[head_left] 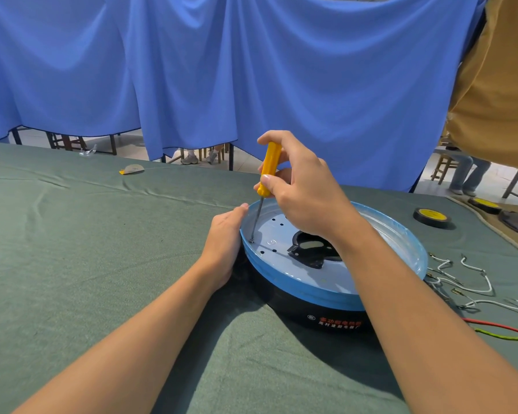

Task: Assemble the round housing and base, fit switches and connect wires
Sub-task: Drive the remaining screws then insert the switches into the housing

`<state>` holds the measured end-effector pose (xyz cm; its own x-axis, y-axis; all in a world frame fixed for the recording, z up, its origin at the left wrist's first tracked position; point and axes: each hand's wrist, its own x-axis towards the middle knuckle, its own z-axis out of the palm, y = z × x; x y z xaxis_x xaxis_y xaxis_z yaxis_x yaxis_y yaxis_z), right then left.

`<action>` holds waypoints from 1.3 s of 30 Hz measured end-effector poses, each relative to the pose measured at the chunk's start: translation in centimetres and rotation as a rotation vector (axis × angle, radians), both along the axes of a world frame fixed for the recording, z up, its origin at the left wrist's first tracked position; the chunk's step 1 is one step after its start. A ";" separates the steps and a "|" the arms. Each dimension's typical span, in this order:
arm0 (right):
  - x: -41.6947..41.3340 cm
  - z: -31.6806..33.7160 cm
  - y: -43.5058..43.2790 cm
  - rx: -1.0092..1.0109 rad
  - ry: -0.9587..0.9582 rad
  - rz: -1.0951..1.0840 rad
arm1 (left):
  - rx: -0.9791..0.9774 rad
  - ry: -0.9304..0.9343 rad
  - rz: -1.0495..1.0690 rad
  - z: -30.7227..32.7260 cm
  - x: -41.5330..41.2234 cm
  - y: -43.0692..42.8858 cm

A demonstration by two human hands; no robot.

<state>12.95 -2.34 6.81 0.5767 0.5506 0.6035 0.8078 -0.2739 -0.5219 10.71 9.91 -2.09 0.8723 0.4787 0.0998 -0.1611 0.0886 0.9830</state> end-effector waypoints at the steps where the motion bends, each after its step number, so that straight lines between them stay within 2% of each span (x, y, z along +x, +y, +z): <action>1: 0.0 0.1 -0.1 -0.007 0.009 0.033 | 0.001 0.000 -0.007 0.0 0.0 0.0; 10: -0.3 0.4 -0.3 -0.078 0.051 0.176 | 0.007 -0.026 -0.015 -0.2 0.1 0.1; 12: -0.3 0.3 0.0 -0.076 0.013 0.134 | 0.000 -0.027 -0.020 -0.3 0.1 0.2; 16: -0.3 0.3 0.8 -0.088 -0.183 -0.109 | 0.003 -0.039 -0.009 -0.1 0.2 0.0; 19: -0.9 0.1 1.4 -0.133 -0.257 -0.214 | 0.029 -0.046 -0.016 -0.2 0.1 0.1; 24: -1.0 0.5 1.9 -0.071 -0.031 -0.014 | 0.037 -0.059 -0.021 -0.3 0.1 0.2; 27: -1.1 0.5 1.9 -0.069 -0.149 -0.126 | 0.055 -0.070 -0.027 -0.3 0.2 0.3; 30: -1.1 0.5 1.8 -0.151 -0.262 -0.248 | 0.161 -0.098 -0.014 0.0 0.2 1.0; 32: -1.1 0.9 1.8 -0.206 -0.207 -0.171 | 0.240 -0.127 -0.009 0.3 0.3 1.5; 35: -1.1 1.5 1.9 -0.180 -0.071 -0.025 | 0.307 -0.136 0.002 0.2 0.4 1.9; 37: -1.3 1.5 2.1 -0.123 -0.115 -0.053 | 0.303 -0.143 0.006 -0.2 0.5 1.8; 39: -1.5 1.0 2.3 -0.092 -0.226 -0.176 | 0.275 -0.133 0.020 -0.5 0.5 1.7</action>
